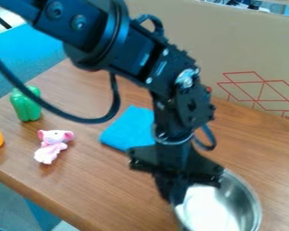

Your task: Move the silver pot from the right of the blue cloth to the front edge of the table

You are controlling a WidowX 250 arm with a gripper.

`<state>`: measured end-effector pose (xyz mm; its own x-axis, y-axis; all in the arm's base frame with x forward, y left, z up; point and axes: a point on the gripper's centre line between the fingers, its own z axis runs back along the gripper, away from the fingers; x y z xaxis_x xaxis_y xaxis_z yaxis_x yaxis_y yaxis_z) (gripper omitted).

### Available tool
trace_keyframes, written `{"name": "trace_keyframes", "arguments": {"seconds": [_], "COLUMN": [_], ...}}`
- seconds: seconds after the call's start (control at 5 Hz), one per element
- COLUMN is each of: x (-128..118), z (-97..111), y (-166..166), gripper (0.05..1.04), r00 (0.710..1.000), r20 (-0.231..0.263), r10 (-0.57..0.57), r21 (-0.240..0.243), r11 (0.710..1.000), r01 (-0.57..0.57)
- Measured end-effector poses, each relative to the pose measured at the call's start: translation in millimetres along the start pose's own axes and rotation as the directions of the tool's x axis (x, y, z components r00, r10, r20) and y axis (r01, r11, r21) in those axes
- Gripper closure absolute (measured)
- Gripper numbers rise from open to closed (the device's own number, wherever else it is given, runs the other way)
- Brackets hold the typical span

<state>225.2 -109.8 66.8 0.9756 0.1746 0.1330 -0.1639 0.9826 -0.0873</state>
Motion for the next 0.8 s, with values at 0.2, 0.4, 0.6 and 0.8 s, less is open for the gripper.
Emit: {"name": "trace_keyframes", "arguments": {"seconds": [0.2, 0.4, 0.6, 0.8], "x": [-3, 3, 14, 19], "z": [-5, -16, -21, -27], "y": [12, 18, 17, 13], "gripper": [0.989, 0.989, 0.989, 0.989], "r00": [1.0, 0.999, 1.0, 1.0], "r20": [-0.015, -0.038, -0.027, -0.022], "r10": [-0.001, -0.002, -0.001, 0.021], "r21": [0.003, -0.001, 0.012, 0.035], "r11": [1.0, 1.0, 1.0, 0.999], "r01": [0.001, 0.002, 0.001, -0.02]}}
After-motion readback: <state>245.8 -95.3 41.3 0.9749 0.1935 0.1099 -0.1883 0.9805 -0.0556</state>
